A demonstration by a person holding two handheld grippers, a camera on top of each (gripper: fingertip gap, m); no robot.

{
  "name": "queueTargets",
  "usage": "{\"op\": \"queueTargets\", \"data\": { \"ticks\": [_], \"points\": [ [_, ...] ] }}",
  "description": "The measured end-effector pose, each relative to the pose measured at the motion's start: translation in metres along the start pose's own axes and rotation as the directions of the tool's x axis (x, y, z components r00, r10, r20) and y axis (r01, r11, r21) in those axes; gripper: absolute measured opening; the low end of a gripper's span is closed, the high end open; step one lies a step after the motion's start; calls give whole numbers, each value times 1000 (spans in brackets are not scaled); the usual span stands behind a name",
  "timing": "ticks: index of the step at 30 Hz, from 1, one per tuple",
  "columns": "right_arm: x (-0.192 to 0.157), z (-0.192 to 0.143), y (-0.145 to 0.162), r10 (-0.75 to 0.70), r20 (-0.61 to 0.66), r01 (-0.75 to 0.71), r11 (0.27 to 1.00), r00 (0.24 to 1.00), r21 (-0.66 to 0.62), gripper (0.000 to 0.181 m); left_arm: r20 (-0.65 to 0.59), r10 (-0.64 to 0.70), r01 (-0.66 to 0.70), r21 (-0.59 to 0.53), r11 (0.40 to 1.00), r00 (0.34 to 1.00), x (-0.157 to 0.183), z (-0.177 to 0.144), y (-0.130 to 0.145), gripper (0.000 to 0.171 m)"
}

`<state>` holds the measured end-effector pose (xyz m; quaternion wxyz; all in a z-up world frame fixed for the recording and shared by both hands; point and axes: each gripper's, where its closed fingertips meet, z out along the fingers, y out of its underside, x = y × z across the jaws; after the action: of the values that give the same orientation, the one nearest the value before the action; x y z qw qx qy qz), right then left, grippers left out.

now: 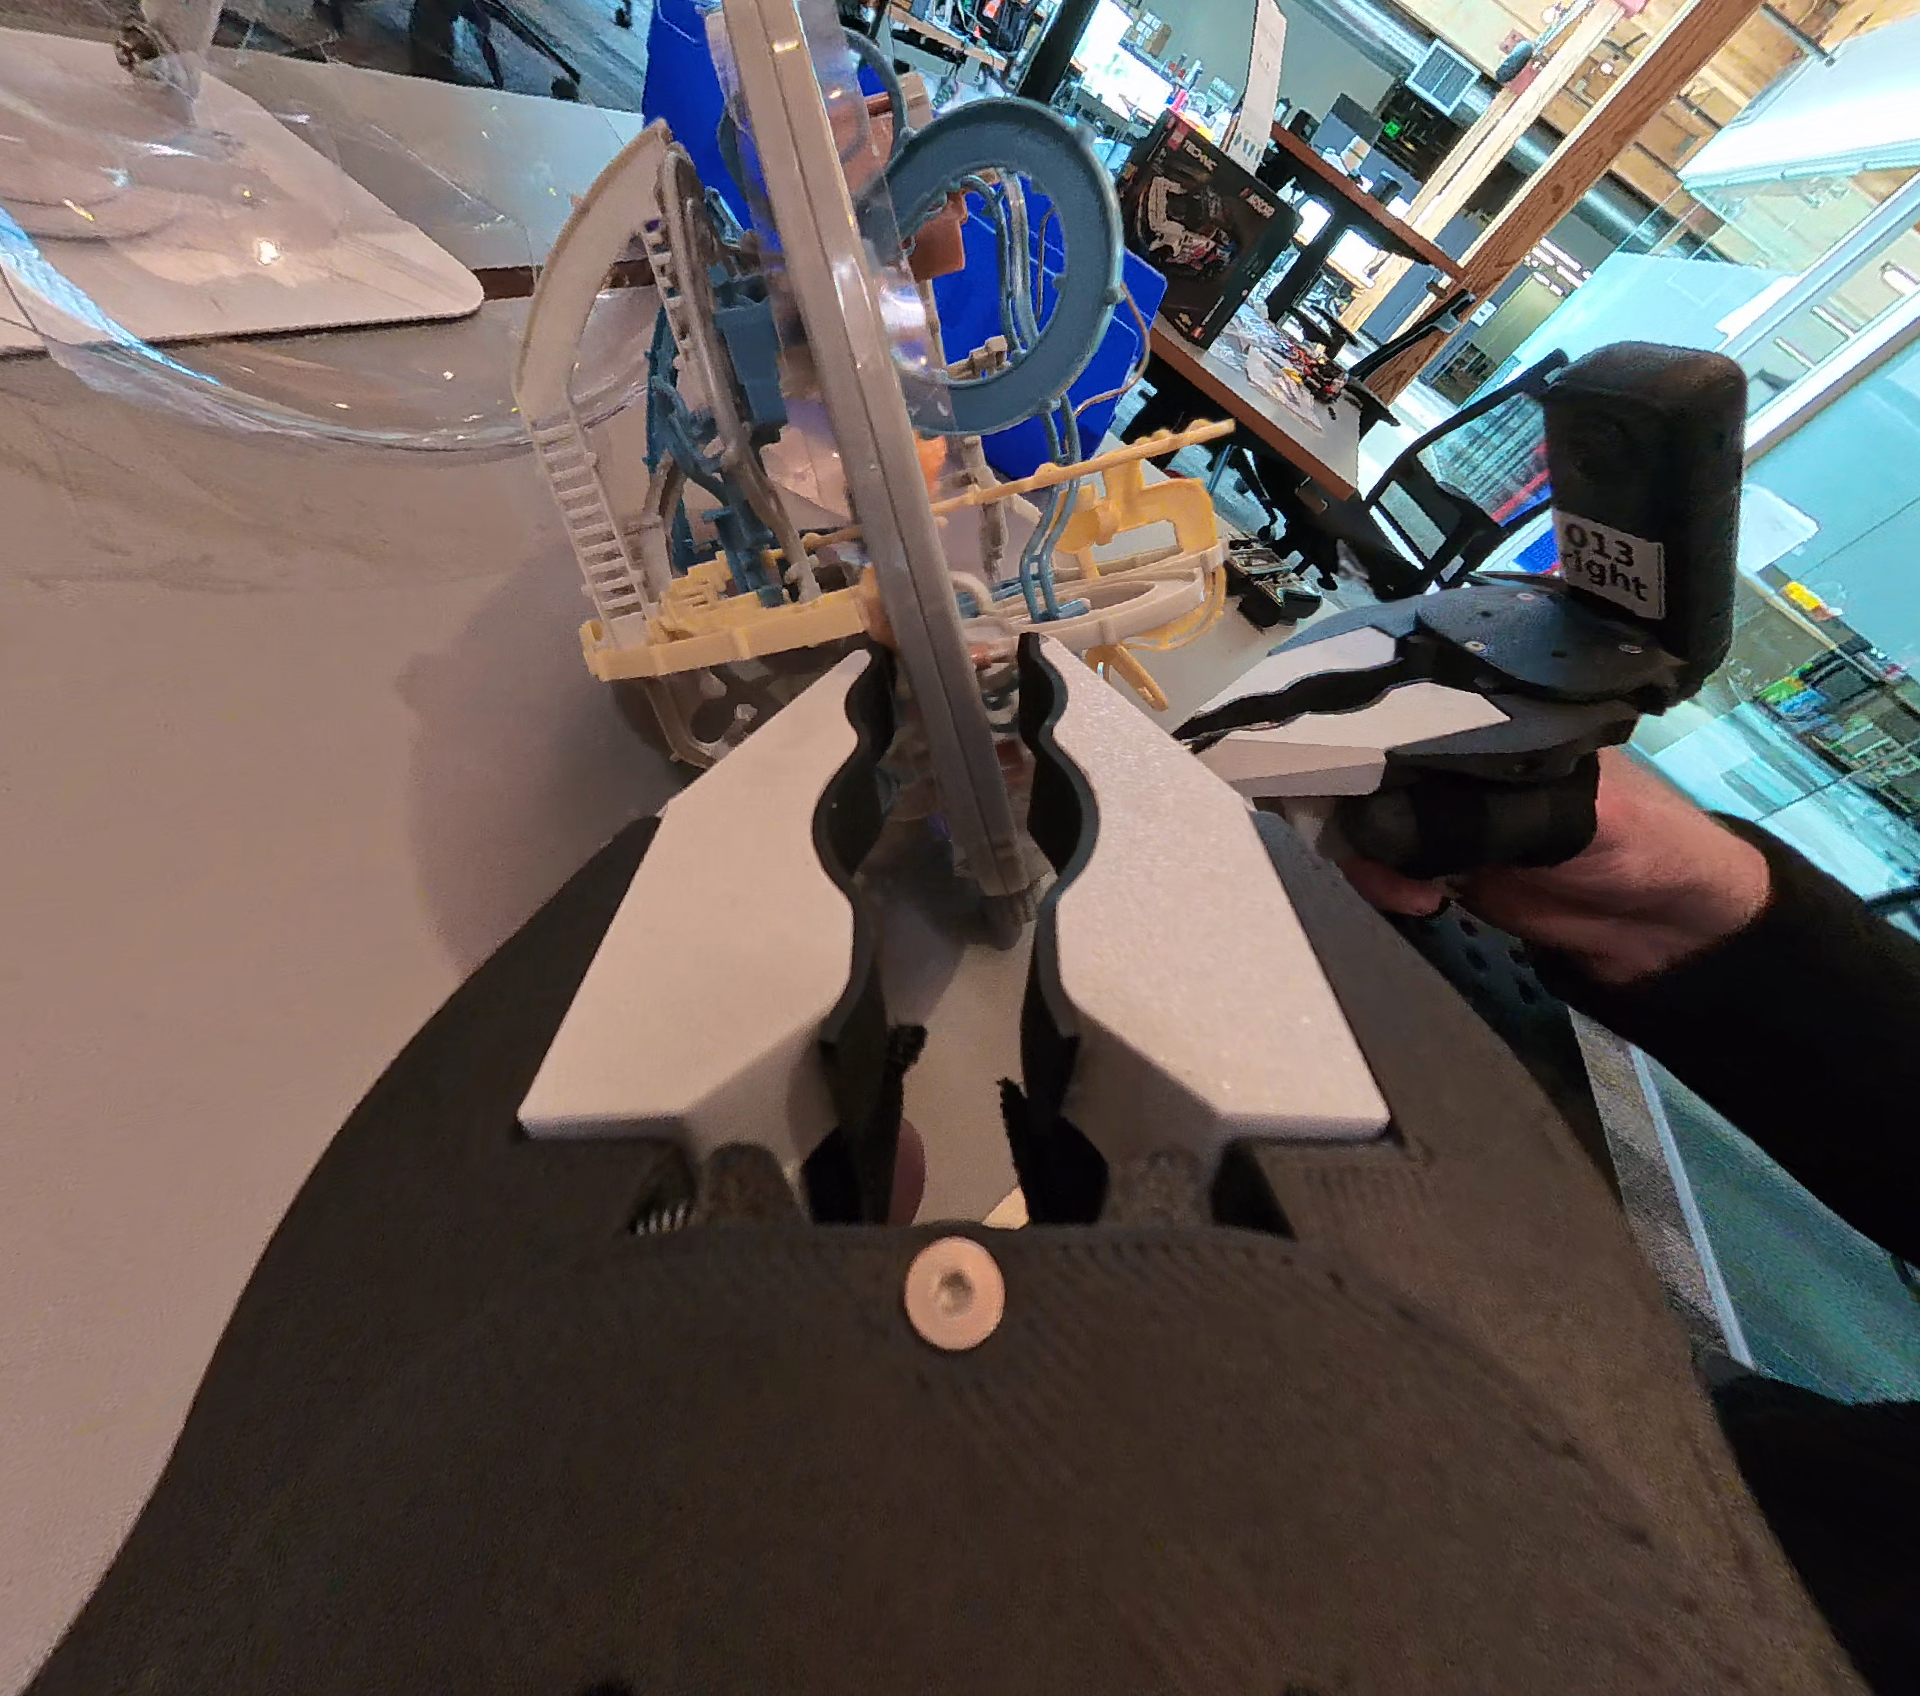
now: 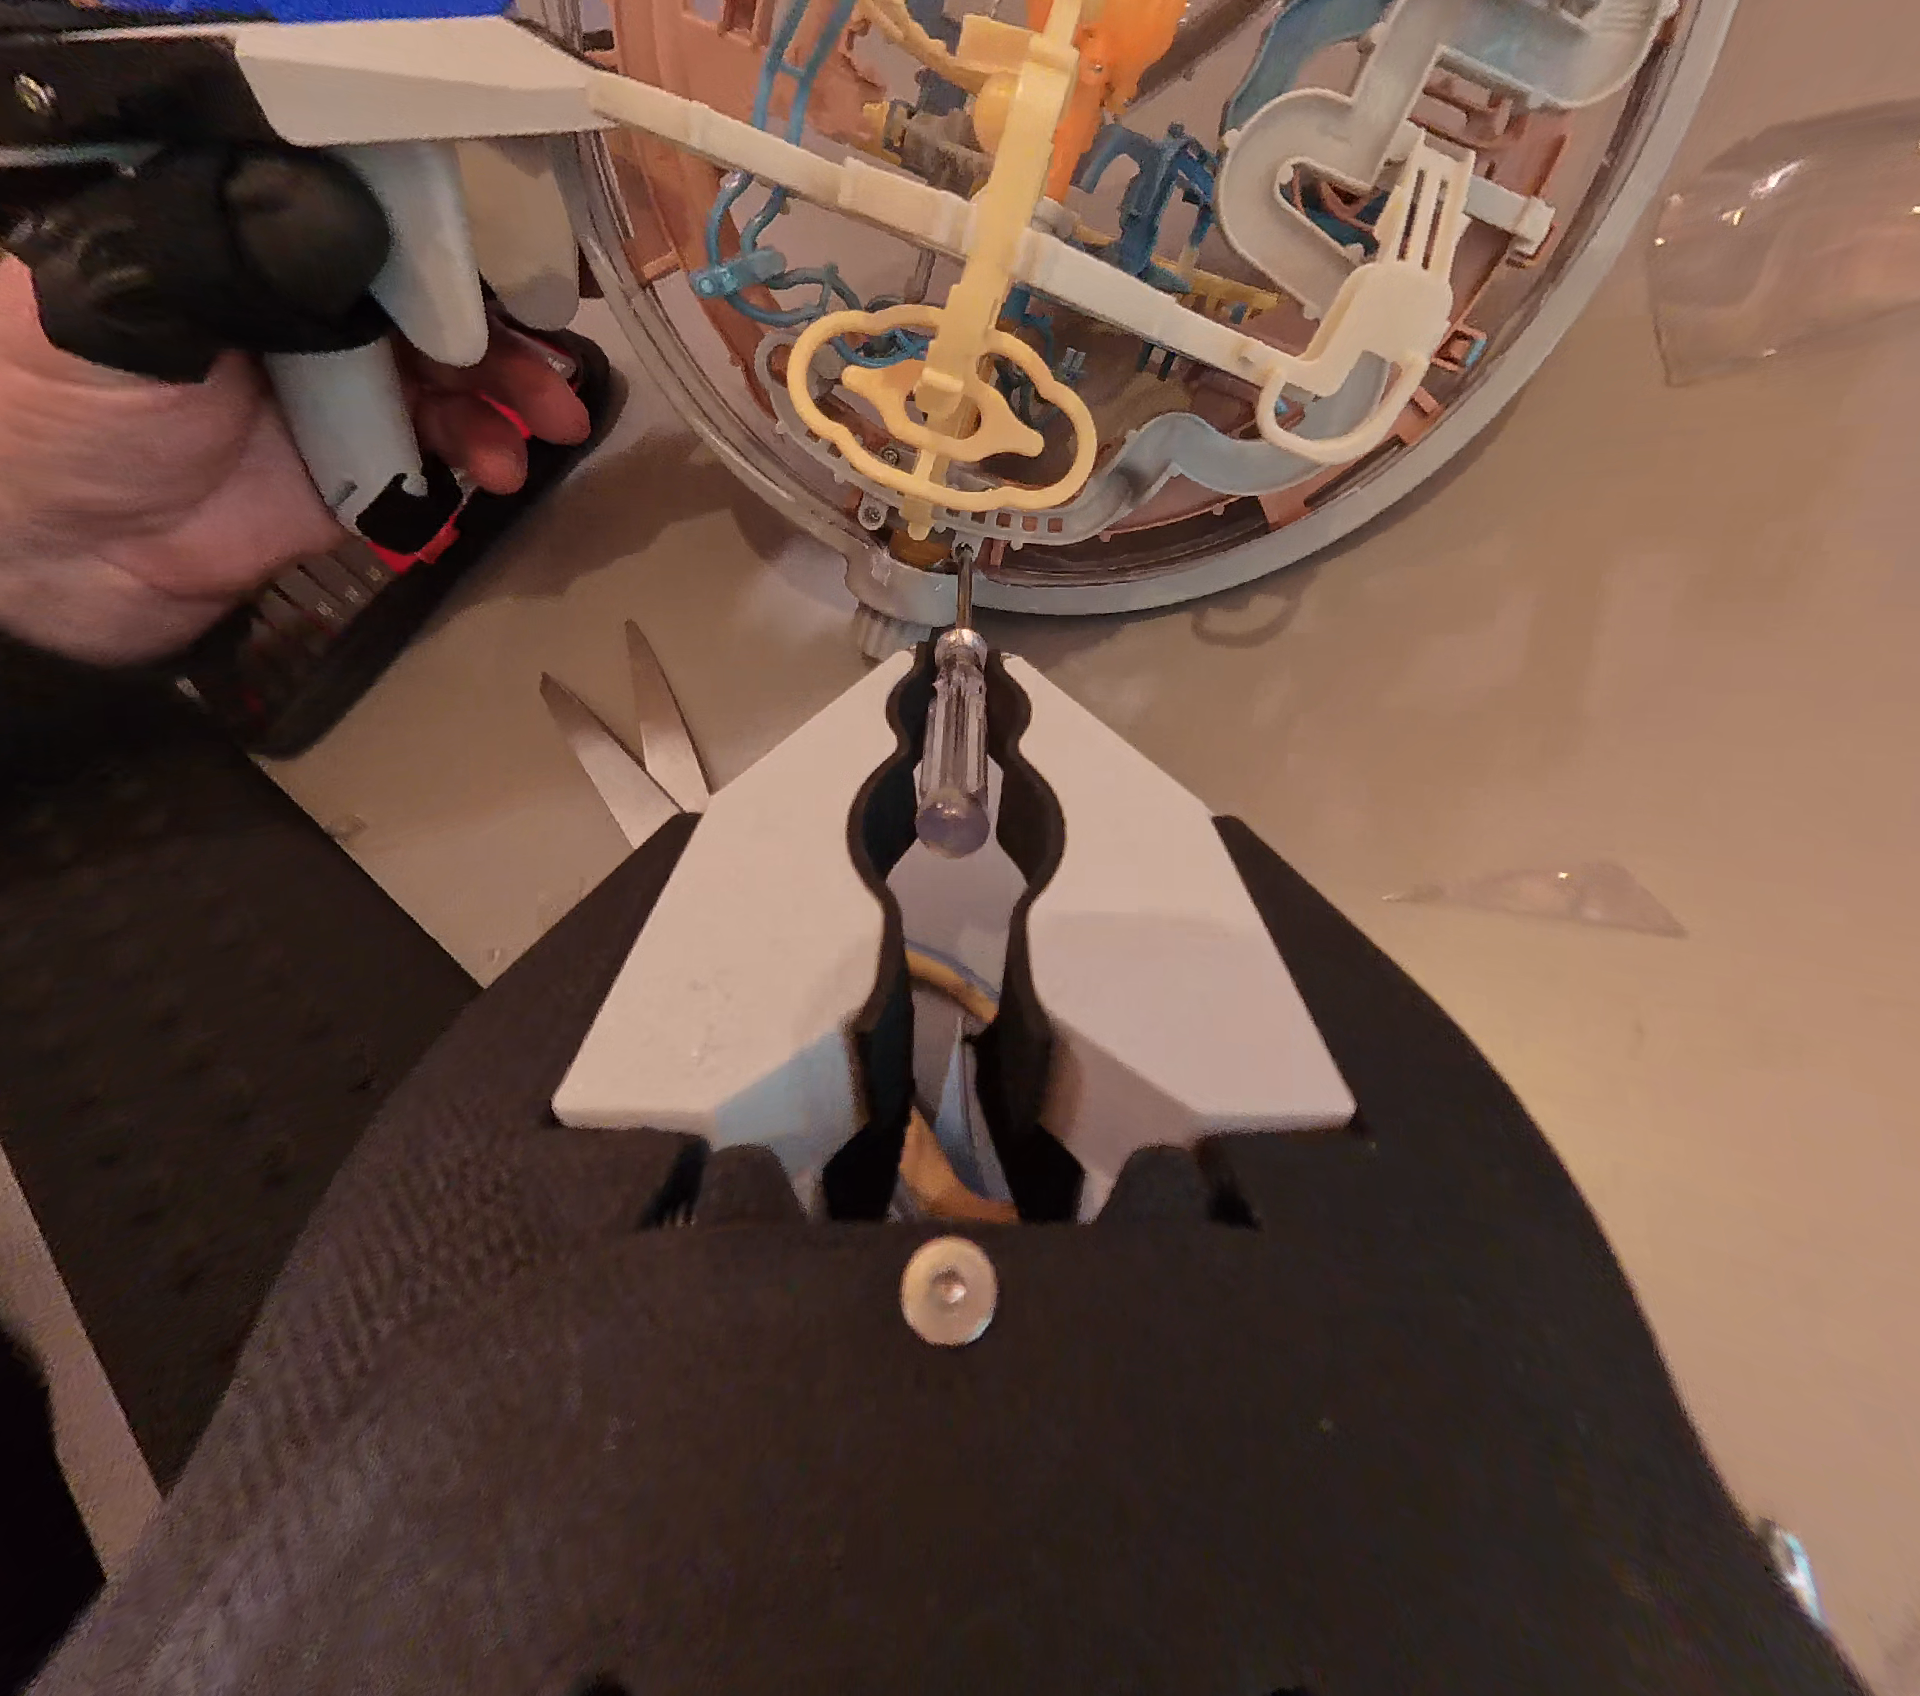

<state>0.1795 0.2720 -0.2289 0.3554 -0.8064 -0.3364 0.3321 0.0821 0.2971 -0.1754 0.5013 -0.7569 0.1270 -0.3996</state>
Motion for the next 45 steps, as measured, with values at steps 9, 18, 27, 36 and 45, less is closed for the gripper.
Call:
{"op": "queueTargets", "data": {
  "ticks": [9, 18, 27, 36, 45],
  "points": [
    [-1, 0, -1, -397, -26, 393, 914, 917, -97, 7, -16, -9, 8, -16, 1000, 1000, -1, 0, 1, 21],
    [2, 0, -3, -37, 62, 40, 997, 997, -61, 7, -20, -6, 6, -15, 1000, 1000, 0, 0, 1, 22],
    [-5, 0, 1, -296, -1, 296, 955, 955, -17, 7, -27, -21, 21, -12, 1000, 999, -2, -2, 0, 21],
    [-4, 0, 0, -716, -24, 712, 697, 698, -80, 8, -34, -24, 23, -21, 1000, 999, -2, -2, 0, 21],
    [-4, 2, -1, -382, -30, 381, 924, 924, -42, 7, -35, -34, 34, -12, 999, 999, -4, -2, -1, 21]
  ]
}}
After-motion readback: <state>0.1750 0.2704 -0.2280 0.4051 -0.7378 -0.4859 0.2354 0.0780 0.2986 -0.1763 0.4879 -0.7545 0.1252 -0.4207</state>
